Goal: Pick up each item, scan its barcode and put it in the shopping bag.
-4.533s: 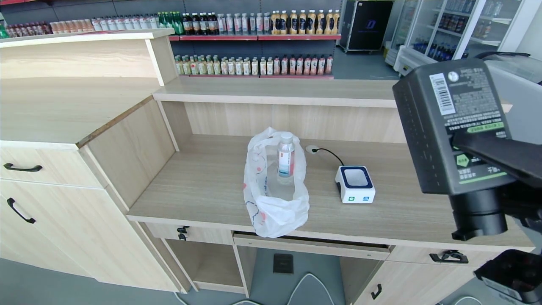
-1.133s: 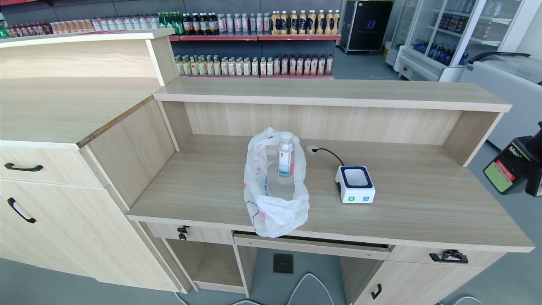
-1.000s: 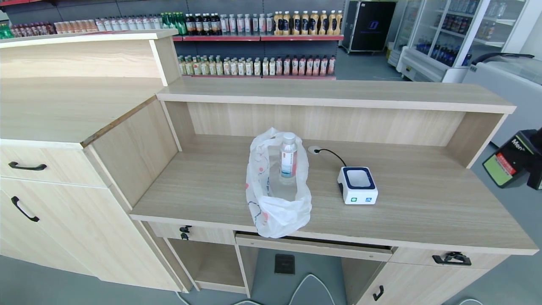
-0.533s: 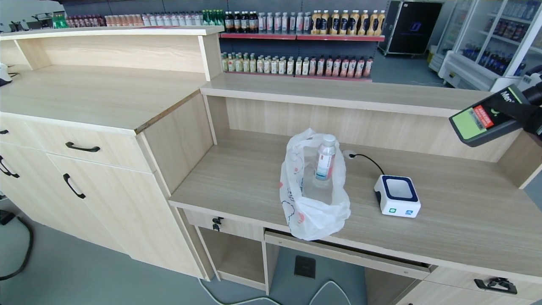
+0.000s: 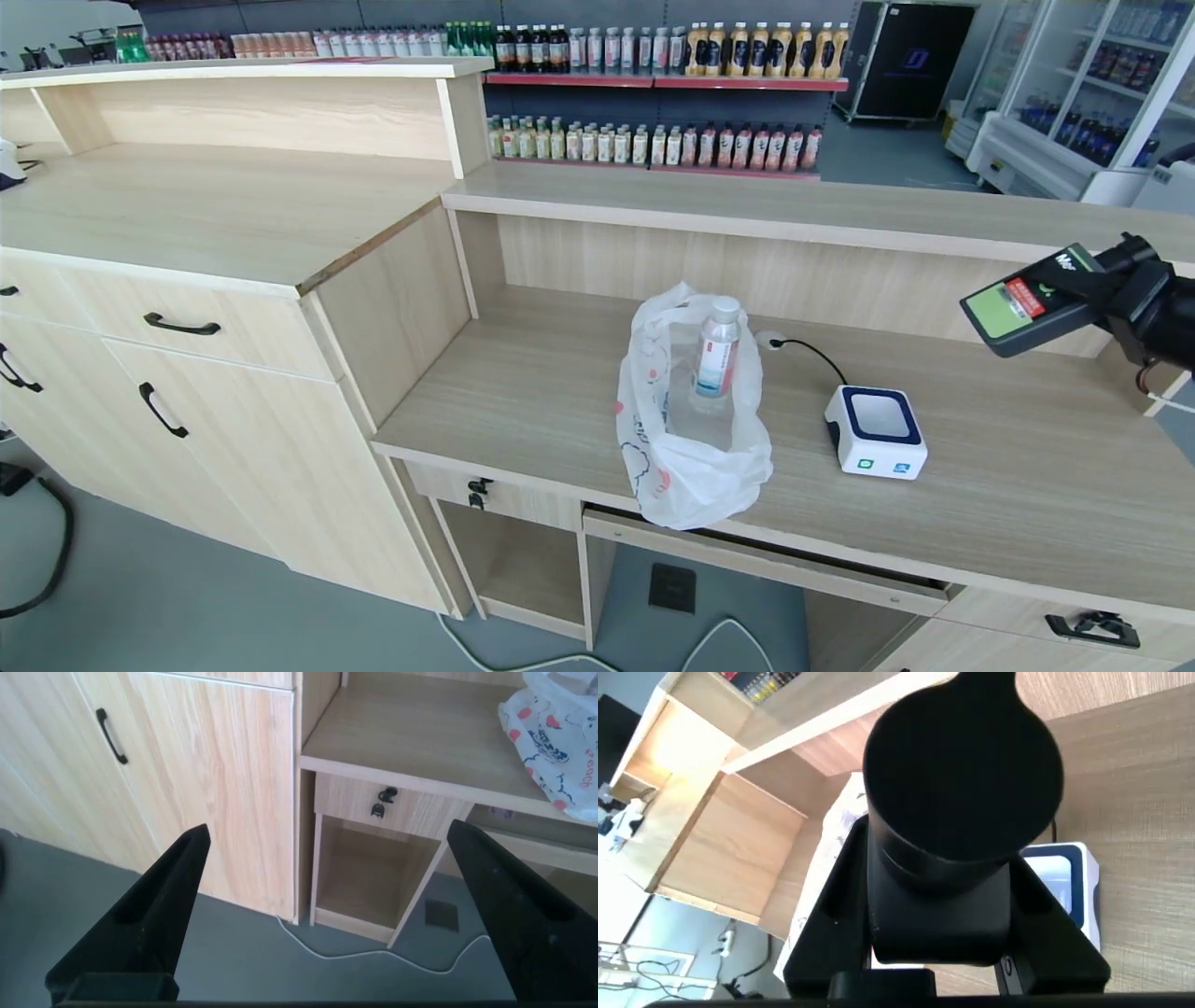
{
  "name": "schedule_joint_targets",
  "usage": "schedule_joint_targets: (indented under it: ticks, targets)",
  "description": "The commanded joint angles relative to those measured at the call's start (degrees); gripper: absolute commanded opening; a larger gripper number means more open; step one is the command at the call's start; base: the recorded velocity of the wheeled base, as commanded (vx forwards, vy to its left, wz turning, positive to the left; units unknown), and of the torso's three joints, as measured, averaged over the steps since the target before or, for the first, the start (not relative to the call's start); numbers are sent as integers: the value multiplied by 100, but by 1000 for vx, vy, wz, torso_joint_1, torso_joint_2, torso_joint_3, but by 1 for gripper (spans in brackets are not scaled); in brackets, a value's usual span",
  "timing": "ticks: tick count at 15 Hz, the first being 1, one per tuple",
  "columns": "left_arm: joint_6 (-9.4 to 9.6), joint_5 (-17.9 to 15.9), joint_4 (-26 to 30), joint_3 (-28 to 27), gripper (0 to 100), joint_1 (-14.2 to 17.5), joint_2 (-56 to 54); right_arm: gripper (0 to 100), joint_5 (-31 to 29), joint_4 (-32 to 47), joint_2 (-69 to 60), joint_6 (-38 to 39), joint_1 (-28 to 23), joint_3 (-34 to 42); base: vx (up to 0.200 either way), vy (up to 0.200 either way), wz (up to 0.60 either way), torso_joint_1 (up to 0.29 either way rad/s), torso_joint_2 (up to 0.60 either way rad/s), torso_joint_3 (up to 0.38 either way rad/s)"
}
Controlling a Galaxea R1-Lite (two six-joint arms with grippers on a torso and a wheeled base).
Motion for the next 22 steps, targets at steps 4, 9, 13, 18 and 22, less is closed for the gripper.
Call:
schedule_joint_targets:
  ticks: [4,9,13,18,22]
  targets:
    - [-2,2,0,0,100,1,0,0,73,-18,908,-282,-25,-260,0,0,0,0,0,0]
    - [-2,2,0,0,100,1,0,0,240,-44,1198,-423,-122,-163,0,0,0,0,0,0]
    - [-2,2,0,0,100,1,0,0,680,-53,1453,-933,-131,-155,0,0,0,0,0,0]
    - [-2,2,0,0,100,1,0,0,706,-62,1594,-986,-289,-242,0,0,0,0,0,0]
    - [-2,2,0,0,100,1,0,0,706,-211,1699,-986,-342,-260,0,0,0,0,0,0]
